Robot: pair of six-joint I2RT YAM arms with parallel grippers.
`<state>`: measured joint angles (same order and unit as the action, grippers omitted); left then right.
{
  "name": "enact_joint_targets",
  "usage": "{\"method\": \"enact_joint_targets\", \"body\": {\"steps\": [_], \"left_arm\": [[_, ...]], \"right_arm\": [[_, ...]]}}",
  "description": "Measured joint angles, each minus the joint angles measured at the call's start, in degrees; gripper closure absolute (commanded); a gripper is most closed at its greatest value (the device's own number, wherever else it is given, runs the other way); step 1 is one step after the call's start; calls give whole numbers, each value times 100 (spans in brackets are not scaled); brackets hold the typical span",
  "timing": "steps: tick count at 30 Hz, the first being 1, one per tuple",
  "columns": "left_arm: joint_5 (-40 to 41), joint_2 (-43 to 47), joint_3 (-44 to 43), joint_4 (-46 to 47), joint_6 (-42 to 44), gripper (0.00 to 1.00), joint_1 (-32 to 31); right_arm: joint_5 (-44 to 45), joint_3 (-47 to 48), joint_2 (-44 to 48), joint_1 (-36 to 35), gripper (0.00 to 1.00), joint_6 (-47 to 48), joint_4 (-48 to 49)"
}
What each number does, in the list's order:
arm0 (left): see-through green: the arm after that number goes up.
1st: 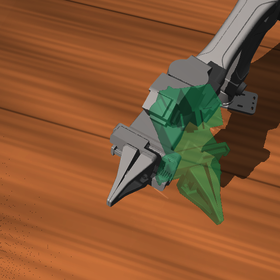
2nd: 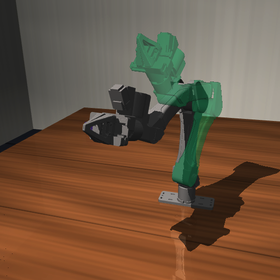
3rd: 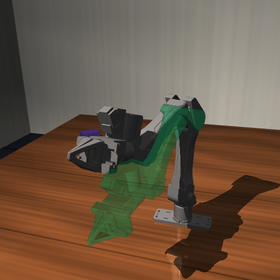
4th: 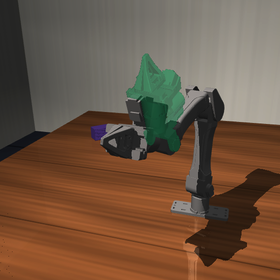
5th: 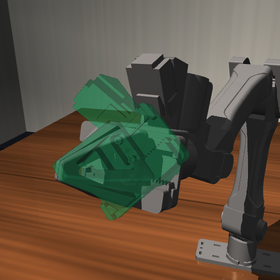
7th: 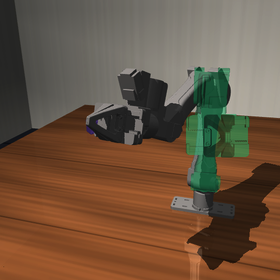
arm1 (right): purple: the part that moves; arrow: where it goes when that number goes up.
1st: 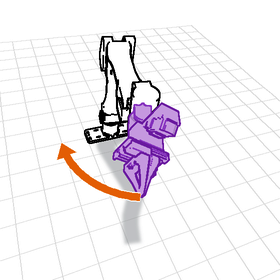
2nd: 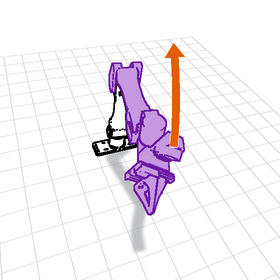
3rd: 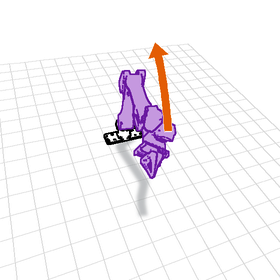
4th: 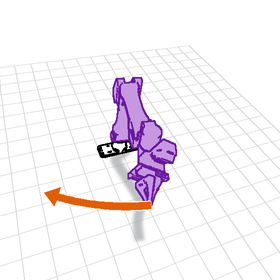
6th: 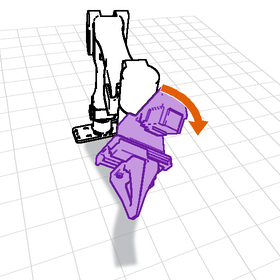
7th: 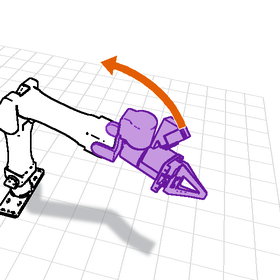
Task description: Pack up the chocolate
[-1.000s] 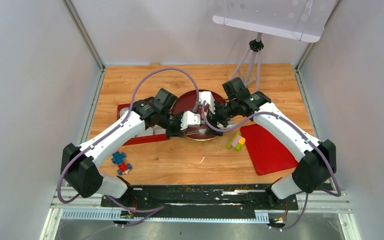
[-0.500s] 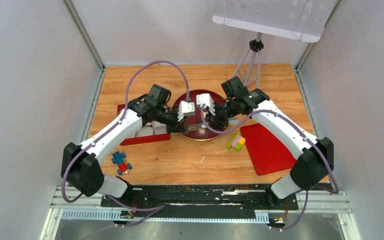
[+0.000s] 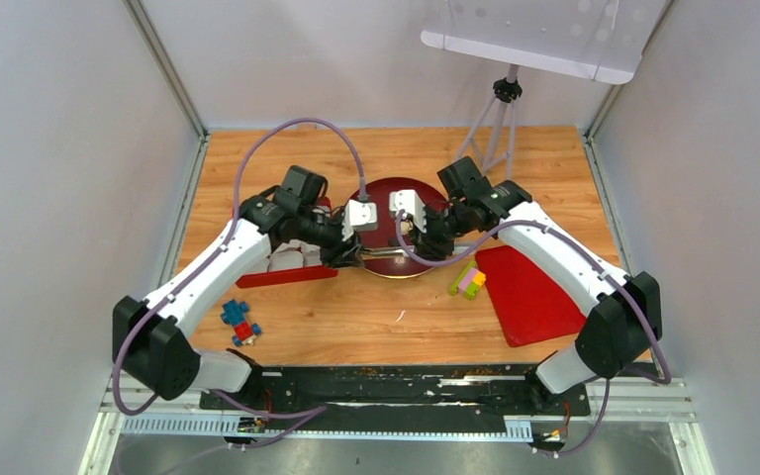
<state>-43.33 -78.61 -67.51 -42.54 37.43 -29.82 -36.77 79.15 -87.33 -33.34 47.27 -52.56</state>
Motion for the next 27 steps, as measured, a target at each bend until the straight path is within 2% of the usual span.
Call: {"method": "enact_joint_targets", "body": {"steps": [3, 8, 15, 21, 27], "left_arm": [[81, 291, -149, -332, 153, 39, 186], [251, 837, -201, -323, 42, 37, 463], [-98, 337, -68, -59, -20, 36, 413], [-293, -9, 219, 369, -7, 40, 157], [-503, -282, 142, 557, 48, 50, -68]], "right_arm": [[138, -208, 87, 13, 89, 17, 7], [358, -356, 236, 17, 89, 136, -142], [431, -358, 437, 15, 87, 306, -146], [407, -356, 483, 15, 87, 339, -155], [306, -356, 525, 15, 86, 199, -142]]}}
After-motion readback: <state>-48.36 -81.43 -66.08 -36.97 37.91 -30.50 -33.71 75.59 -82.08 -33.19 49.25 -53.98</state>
